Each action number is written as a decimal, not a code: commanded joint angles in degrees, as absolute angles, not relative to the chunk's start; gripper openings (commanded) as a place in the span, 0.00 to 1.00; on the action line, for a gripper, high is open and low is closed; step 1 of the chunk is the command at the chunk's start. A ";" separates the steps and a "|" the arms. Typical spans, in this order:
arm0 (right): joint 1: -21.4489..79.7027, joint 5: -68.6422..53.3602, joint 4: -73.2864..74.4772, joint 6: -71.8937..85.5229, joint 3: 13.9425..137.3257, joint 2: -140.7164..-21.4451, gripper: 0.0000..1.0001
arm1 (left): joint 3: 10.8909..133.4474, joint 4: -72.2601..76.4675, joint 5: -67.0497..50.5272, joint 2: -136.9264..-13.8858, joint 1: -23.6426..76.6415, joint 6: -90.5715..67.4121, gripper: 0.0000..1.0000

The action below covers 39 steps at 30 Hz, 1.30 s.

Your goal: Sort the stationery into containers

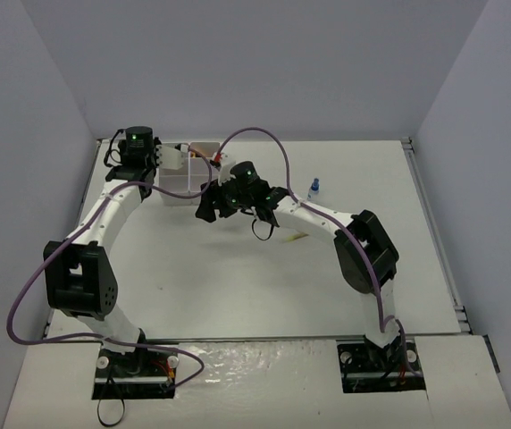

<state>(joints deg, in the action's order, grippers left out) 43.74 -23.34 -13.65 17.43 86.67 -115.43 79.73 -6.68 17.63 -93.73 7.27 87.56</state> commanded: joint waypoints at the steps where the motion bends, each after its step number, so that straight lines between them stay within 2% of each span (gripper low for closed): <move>1: 44.47 -22.41 -18.72 18.54 90.44 -114.70 0.65 | 80.67 -3.69 16.87 -89.73 7.12 87.02 0.00; 15: 44.77 -16.23 -18.54 15.00 88.56 -109.47 0.65 | 80.07 -3.66 16.93 -89.35 7.29 87.10 0.00; 39: 44.79 -13.50 -16.61 12.11 88.15 -105.05 0.65 | 77.89 -4.18 16.75 -88.44 8.51 87.94 0.00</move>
<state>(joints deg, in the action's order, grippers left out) 44.36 -14.42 -12.25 13.20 87.00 -111.71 77.24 -5.89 16.49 -91.56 7.60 86.48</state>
